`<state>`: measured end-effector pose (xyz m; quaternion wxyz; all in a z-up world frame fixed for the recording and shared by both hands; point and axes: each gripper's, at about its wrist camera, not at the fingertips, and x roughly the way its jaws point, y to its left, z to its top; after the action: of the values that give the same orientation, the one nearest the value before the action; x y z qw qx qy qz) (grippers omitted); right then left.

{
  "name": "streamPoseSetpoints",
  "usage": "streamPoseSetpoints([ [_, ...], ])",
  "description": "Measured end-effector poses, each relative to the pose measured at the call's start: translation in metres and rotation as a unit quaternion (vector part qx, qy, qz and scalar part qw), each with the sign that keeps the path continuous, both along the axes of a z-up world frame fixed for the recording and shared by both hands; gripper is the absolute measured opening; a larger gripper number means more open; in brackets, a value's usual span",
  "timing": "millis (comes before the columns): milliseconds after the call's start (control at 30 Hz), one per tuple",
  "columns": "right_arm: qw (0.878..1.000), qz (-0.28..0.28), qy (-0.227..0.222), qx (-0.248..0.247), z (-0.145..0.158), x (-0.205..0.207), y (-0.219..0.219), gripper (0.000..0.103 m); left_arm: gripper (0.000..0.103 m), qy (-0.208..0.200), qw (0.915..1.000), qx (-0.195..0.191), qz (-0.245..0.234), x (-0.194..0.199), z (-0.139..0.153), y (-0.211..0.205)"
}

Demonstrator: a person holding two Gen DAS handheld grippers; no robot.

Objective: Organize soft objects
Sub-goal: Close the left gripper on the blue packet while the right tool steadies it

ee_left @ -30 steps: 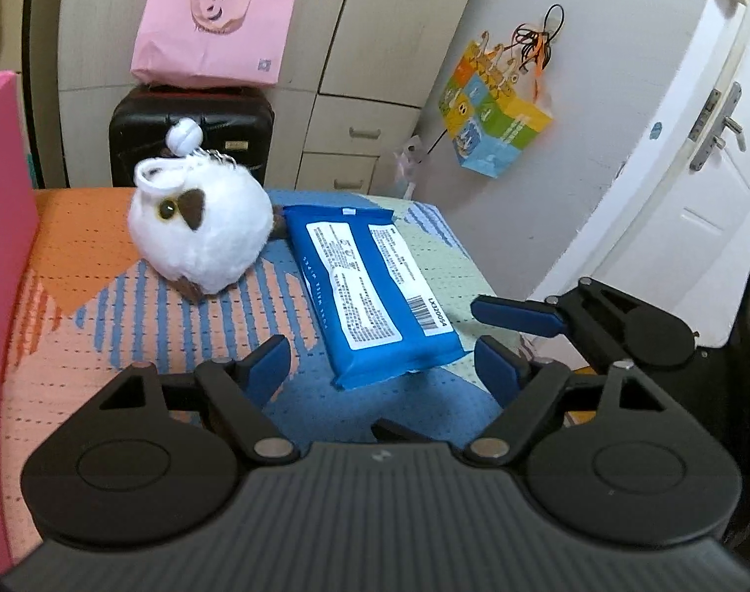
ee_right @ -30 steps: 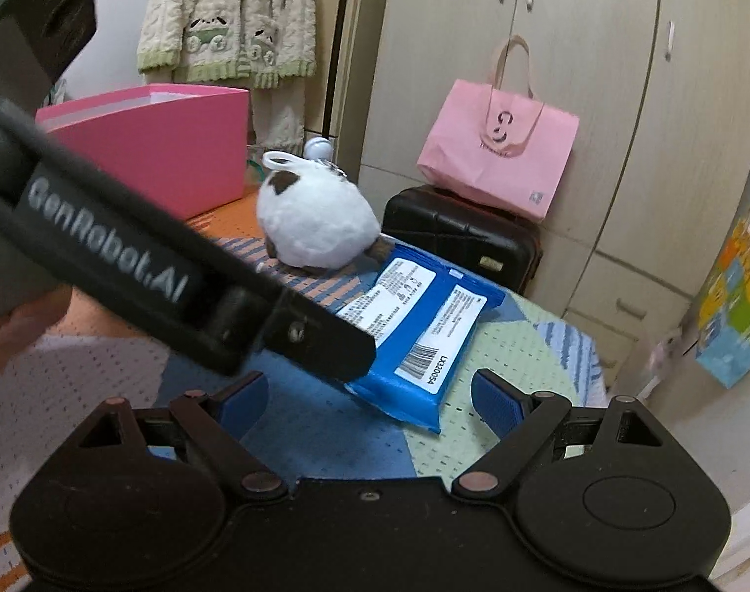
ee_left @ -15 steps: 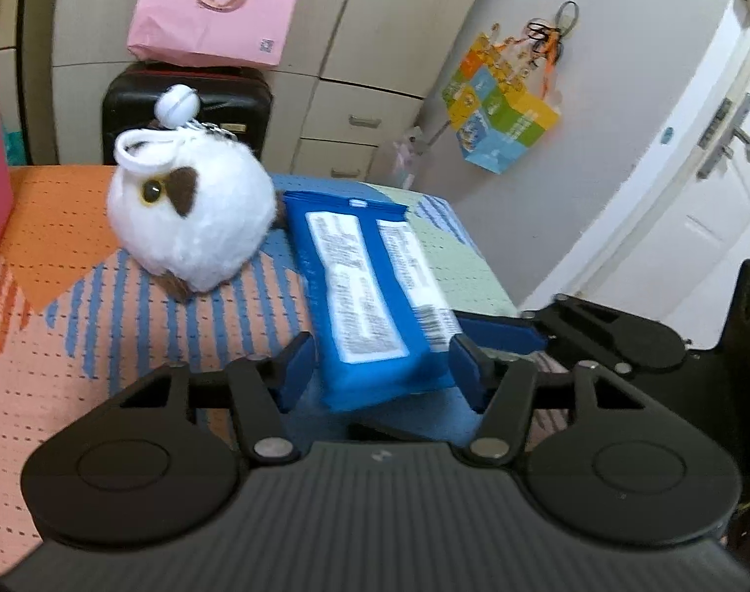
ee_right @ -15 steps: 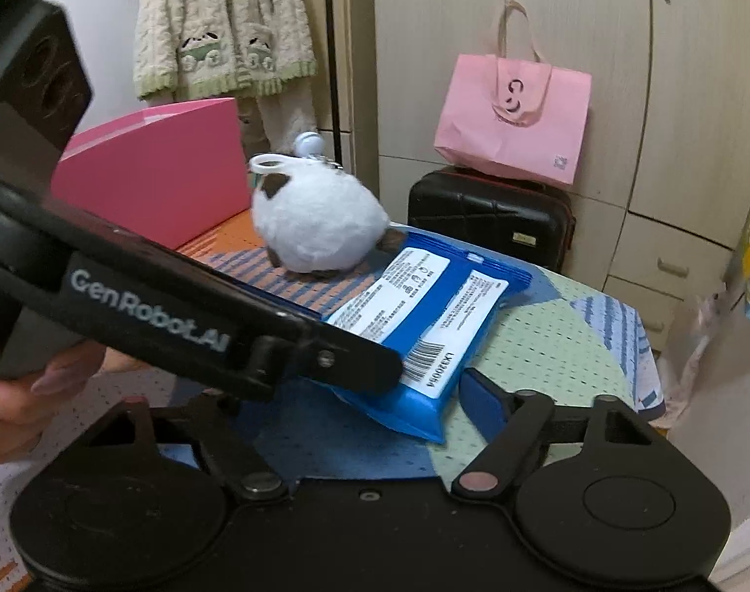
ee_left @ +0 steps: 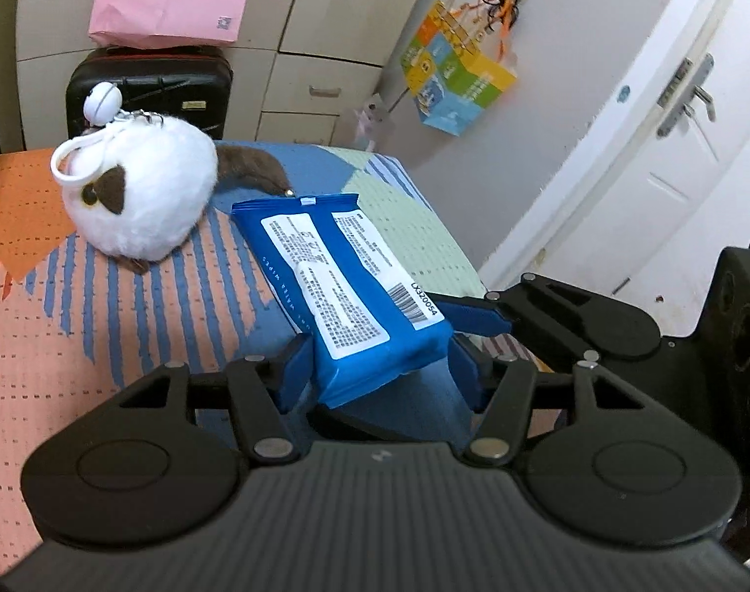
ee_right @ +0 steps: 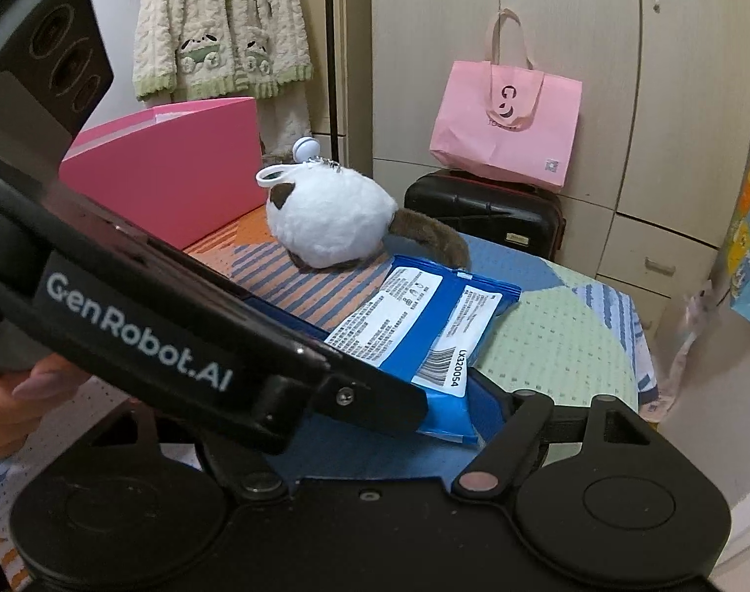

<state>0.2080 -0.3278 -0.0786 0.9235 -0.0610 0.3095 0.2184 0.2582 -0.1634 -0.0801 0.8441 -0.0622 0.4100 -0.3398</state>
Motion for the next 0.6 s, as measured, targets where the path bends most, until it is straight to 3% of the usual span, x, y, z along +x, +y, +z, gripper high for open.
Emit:
streamPoseSetpoints([
  [233,1.0,-0.008,0.005,0.007,0.001,-0.022,0.003,0.082,0.058,0.032,0.9989,-0.028,-0.019,-0.009,-0.002,0.016],
  [367,1.0,-0.005,0.01,0.006,0.001,-0.031,0.008,0.082,0.058,0.02,0.9993,0.002,-0.031,-0.014,-0.003,0.015],
  [600,1.0,0.02,0.014,0.0,-0.001,-0.025,-0.002,0.081,0.058,0.003,0.9996,0.011,-0.027,-0.009,-0.002,0.019],
])
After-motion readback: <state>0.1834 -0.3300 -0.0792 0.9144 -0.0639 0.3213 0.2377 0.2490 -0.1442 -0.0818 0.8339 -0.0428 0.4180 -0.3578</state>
